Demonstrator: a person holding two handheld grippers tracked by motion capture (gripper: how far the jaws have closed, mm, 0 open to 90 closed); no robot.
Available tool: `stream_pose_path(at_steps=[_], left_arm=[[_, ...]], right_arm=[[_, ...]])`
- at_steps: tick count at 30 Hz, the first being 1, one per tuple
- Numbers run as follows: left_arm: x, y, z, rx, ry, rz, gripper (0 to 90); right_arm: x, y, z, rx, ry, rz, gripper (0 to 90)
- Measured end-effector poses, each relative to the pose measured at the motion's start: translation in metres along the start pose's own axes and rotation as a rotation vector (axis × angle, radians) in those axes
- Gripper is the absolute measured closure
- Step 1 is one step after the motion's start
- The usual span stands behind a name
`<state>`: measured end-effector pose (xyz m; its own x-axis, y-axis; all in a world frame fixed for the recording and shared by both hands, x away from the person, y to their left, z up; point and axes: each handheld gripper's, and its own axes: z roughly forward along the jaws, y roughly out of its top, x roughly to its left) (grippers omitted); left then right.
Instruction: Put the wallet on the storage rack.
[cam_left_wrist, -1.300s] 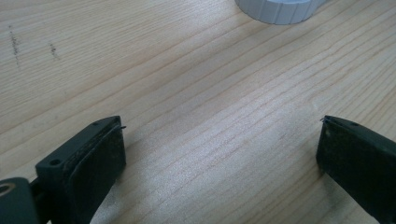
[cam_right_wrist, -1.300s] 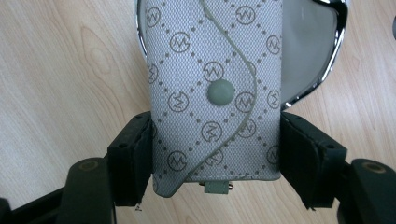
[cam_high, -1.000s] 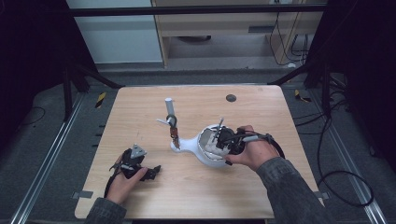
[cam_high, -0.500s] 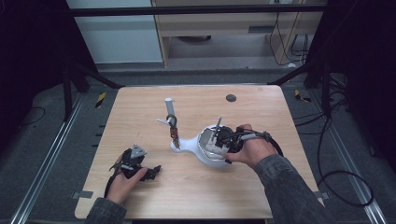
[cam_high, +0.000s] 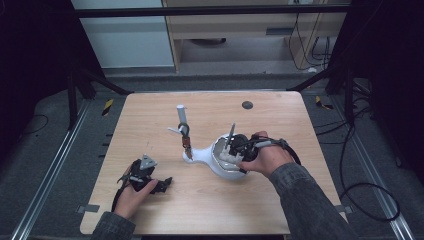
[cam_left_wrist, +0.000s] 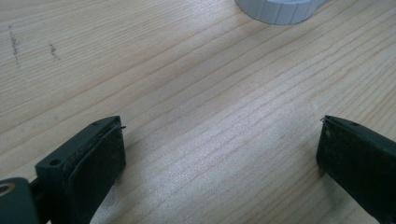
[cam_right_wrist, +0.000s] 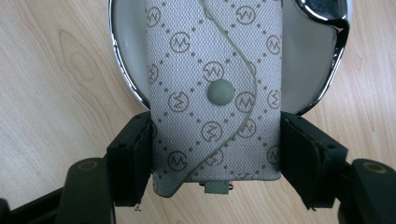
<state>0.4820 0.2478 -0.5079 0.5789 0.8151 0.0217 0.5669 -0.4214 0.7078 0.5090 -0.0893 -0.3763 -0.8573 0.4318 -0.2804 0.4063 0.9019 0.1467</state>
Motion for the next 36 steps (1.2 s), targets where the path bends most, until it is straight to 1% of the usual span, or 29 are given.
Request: stream_pose_path(at_steps=[4, 10, 12, 19, 24, 27, 28, 31, 36], left_arm=[[0.000, 0.000, 0.000, 0.000, 0.000, 0.000, 0.7], [0.000, 0.000, 0.000, 0.000, 0.000, 0.000, 0.7], [0.000, 0.000, 0.000, 0.000, -0.001, 0.001, 0.7], [0.000, 0.000, 0.000, 0.000, 0.000, 0.001, 0.7], [0.000, 0.000, 0.000, 0.000, -0.001, 0.001, 0.7], [0.000, 0.000, 0.000, 0.000, -0.002, 0.002, 0.7], [0.000, 0.000, 0.000, 0.000, -0.002, 0.002, 0.7], [0.000, 0.000, 0.000, 0.000, -0.002, 0.002, 0.7], [0.000, 0.000, 0.000, 0.001, -0.002, 0.002, 0.7]], right_arm=[[-0.001, 0.003, 0.003, 0.011, -0.002, 0.002, 31.3], [-0.002, 0.006, 0.005, 0.012, -0.001, 0.011, 31.2], [-0.002, 0.008, 0.006, 0.012, 0.001, 0.004, 31.2], [-0.004, 0.010, 0.009, 0.014, 0.005, 0.018, 31.1], [-0.004, 0.012, 0.011, 0.013, 0.008, 0.009, 31.1], [-0.003, 0.014, 0.012, 0.021, 0.008, 0.012, 31.0], [-0.003, 0.015, 0.013, 0.019, 0.010, 0.004, 31.1], [-0.003, 0.016, 0.014, 0.029, 0.012, 0.004, 31.0], [-0.003, 0.017, 0.014, 0.020, 0.014, 0.005, 30.0]])
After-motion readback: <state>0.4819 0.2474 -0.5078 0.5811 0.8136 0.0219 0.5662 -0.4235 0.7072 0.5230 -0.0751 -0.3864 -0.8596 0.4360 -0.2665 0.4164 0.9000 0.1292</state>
